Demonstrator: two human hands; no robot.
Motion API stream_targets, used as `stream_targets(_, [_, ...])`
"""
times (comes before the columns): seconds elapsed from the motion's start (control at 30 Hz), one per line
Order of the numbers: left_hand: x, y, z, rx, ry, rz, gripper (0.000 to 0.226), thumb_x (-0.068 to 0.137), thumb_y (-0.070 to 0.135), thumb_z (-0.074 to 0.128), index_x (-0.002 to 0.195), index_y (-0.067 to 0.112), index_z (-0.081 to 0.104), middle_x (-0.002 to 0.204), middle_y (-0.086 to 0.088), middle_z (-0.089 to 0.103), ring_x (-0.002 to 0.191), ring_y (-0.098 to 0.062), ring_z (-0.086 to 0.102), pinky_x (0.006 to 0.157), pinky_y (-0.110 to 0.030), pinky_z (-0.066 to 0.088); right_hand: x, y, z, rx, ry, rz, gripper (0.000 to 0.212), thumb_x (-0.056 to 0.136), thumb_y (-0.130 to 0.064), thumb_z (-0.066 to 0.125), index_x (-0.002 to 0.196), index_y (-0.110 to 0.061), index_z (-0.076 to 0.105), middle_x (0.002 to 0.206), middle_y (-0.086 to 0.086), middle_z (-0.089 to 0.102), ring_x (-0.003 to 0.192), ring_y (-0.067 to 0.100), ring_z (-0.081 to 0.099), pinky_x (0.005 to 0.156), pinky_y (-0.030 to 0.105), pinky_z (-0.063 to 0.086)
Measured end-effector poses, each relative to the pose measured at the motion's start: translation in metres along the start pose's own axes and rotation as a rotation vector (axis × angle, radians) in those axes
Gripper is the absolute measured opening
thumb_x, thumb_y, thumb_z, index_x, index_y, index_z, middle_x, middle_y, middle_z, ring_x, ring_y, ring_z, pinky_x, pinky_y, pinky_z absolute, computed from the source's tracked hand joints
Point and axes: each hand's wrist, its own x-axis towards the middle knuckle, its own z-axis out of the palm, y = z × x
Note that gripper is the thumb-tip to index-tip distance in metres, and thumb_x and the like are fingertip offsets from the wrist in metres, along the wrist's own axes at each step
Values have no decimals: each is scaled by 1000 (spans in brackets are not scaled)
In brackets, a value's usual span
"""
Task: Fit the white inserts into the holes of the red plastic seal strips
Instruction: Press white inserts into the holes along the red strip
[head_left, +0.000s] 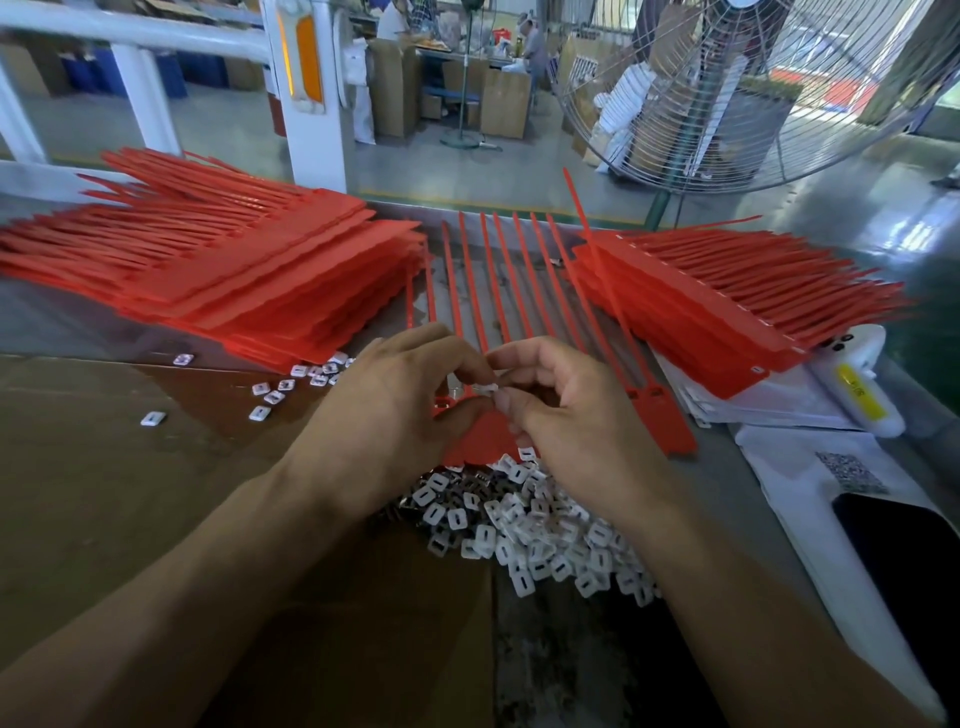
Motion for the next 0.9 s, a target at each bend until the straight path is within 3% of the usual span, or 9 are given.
stream_targets(0.07, [0,-1,0,-15,2,-47,16,85,37,70,98,29,69,91,21,57,83,-4,58,74,-12,42,-1,0,0,-9,6,5,24,100,-23,67,119,-38,67,104,-20,71,93,-6,68,85,21,54])
stream_targets(0.13, [0,-4,-1,-18,-1,-111,14,85,36,71,97,30,69,89,20,59,84,-3,58,71,-12,42,-1,0,-1,-37,16,21,20,99,-29,67,115,-40,67,106,-20,71,93,-9,66,81,16,52])
stream_targets(0.3, [-1,-16,-2,36,-49,-295,6,88,33,74,92,30,71,89,17,62,85,2,56,79,-26,48,-1,2,-6,-136,65,54,10,100,-34,65,106,-38,71,96,-19,71,88,-13,63,64,6,47])
stream_targets(0.4, [0,-17,-1,52,-111,-373,6,89,35,74,93,31,72,90,18,61,87,-1,55,92,-40,48,-2,2,-6,-150,61,51,9,100,-33,65,105,-36,72,95,-19,71,87,-12,63,66,7,46])
stream_targets(0.53, [4,-18,-2,76,-146,-440,7,89,37,74,95,35,72,94,19,61,99,-11,56,100,-48,46,-1,0,-5,-152,51,47,9,100,-33,65,103,-34,73,92,-17,72,85,-9,64,71,13,45])
stream_targets(0.9, [4,-21,-2,98,-133,-456,8,88,43,74,94,43,69,91,24,51,102,-10,47,101,-49,41,-1,1,-6,-159,36,39,9,101,-33,64,102,-33,73,91,-16,73,85,-8,65,65,4,46])
